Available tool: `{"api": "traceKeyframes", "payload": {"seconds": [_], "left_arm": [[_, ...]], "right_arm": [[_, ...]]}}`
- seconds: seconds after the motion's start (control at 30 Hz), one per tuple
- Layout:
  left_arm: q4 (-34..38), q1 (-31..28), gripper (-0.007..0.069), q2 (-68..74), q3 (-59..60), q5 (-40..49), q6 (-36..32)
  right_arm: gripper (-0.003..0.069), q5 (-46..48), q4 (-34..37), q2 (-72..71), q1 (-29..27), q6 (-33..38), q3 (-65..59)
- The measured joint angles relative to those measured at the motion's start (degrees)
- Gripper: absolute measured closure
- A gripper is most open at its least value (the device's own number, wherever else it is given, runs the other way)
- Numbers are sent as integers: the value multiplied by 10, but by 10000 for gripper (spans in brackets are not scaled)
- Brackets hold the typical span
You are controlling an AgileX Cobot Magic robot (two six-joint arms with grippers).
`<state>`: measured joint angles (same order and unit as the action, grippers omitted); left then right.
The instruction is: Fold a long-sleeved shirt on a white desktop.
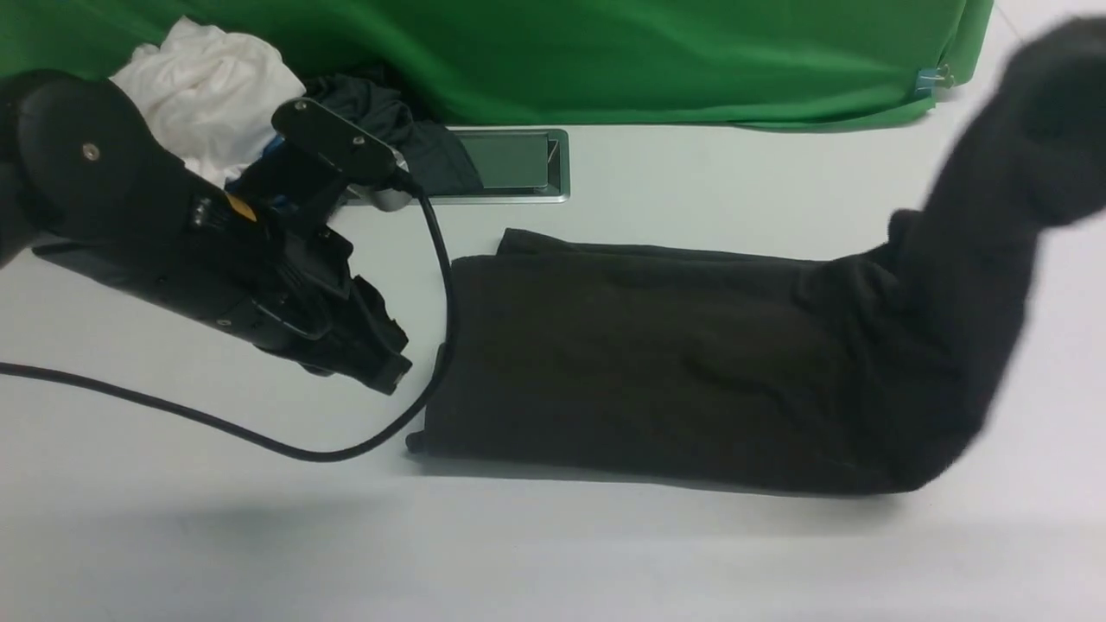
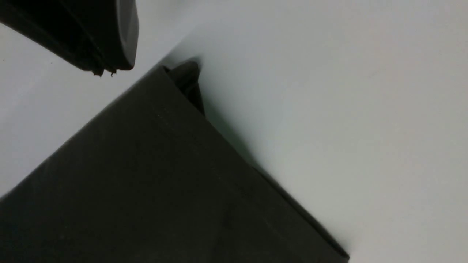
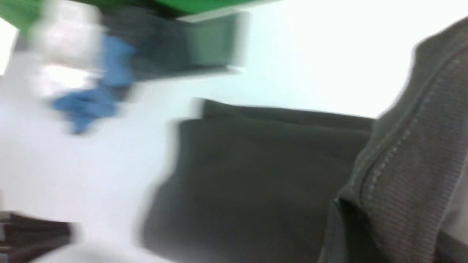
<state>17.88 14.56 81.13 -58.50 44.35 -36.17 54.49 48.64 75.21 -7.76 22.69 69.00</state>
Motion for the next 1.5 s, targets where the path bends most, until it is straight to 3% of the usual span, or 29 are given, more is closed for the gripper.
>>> {"api": "traceKeyframes", "payload": {"seconds": [0.27, 0.57, 0.87, 0.93, 0.97, 1.1, 1.17, 1.3, 1.33, 1.37, 1.4, 1.47, 1.5], "left_arm": [[0, 0, 605, -51, 0, -1, 9], [0, 0, 605, -162, 0, 4, 36], [0, 0, 605, -231, 0, 22, 47], [0, 0, 605, -237, 0, 32, 47], [0, 0, 605, -237, 0, 32, 47], [0, 0, 605, -238, 0, 49, 47], [0, 0, 605, -238, 0, 54, 47], [0, 0, 605, -238, 0, 62, 47], [3, 0, 605, -238, 5, 59, 47], [3, 0, 605, -238, 7, 58, 47], [10, 0, 605, -238, 19, 48, 47], [25, 0, 605, -238, 40, 31, 44], [34, 0, 605, -238, 53, 19, 36]], "right_arm": [[562, -116, 117, 61, 143, 44, 5], [562, -135, 130, 206, 270, 58, 110], [546, -141, 134, 328, 326, 53, 188], [442, -142, 134, 371, 344, 38, 217], [429, -142, 134, 373, 345, 37, 217], [109, -135, 138, 407, 358, 19, 251], [71, -101, 137, 406, 351, 15, 259], [130, -37, 105, 387, 327, 10, 264], [223, 1, 47, 367, 305, -5, 267], [234, 5, 39, 365, 302, -5, 267], [319, 29, -49, 342, 286, -37, 265], [382, 38, -161, 320, 274, -97, 251], [398, 39, -252, 307, 268, -142, 233]]}}
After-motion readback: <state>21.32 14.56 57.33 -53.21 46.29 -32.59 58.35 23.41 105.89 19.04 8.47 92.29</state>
